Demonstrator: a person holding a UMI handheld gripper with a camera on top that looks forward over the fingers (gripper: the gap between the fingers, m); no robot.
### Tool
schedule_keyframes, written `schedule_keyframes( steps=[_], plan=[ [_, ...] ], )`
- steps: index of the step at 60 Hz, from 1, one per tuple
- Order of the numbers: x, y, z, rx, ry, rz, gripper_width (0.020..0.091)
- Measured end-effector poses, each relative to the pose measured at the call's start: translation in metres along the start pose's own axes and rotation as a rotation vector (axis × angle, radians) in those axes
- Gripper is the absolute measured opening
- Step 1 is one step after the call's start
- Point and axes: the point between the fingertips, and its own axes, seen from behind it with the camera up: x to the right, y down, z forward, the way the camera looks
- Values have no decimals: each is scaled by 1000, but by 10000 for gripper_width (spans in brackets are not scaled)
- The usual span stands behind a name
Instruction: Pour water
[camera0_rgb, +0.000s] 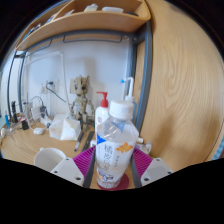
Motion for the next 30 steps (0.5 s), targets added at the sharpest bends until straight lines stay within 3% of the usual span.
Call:
schedule_keyframes(
  steps=[4,14,30],
  plan=[
    [-1,20,0,-71,-18,6,632],
    [-1,40,-27,-140,-37,15,635],
    [8,74,-115,-315,-98,3,664]
  ],
)
